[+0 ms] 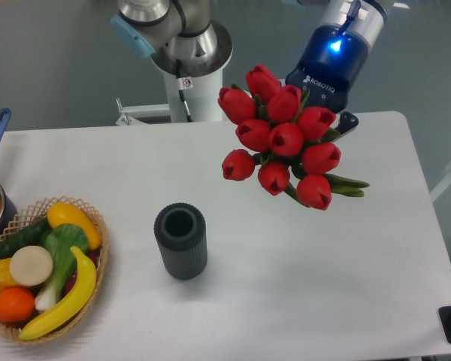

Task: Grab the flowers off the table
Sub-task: 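Lift the red tulip bunch up off the table by its stems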

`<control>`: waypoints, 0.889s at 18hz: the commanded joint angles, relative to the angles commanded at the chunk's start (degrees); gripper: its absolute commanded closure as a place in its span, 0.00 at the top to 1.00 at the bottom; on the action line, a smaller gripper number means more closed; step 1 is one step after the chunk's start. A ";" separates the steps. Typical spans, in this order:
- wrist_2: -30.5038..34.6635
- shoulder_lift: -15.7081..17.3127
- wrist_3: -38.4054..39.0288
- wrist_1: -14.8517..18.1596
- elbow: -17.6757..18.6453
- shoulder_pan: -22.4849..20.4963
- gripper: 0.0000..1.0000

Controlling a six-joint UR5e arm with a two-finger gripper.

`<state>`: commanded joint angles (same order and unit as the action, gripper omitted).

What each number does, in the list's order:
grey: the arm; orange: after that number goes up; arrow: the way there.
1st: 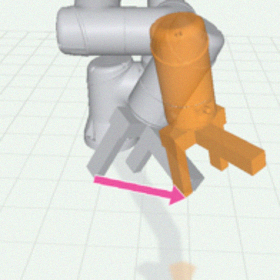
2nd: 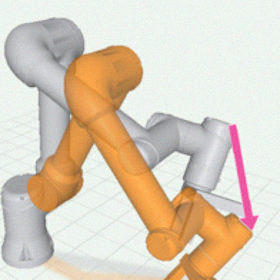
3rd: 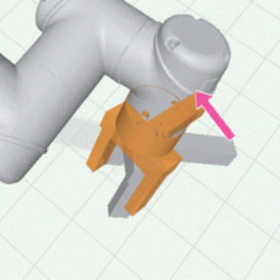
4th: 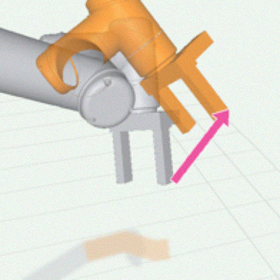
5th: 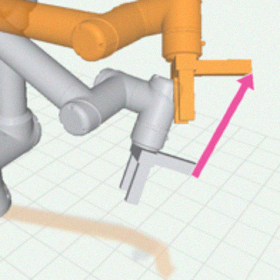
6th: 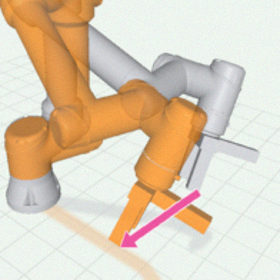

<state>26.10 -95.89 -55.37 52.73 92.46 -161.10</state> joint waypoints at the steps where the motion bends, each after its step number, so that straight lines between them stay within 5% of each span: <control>1: 0.00 0.00 0.09 0.00 0.00 0.00 0.25; 16: 0.00 0.00 0.09 0.00 0.00 0.00 0.25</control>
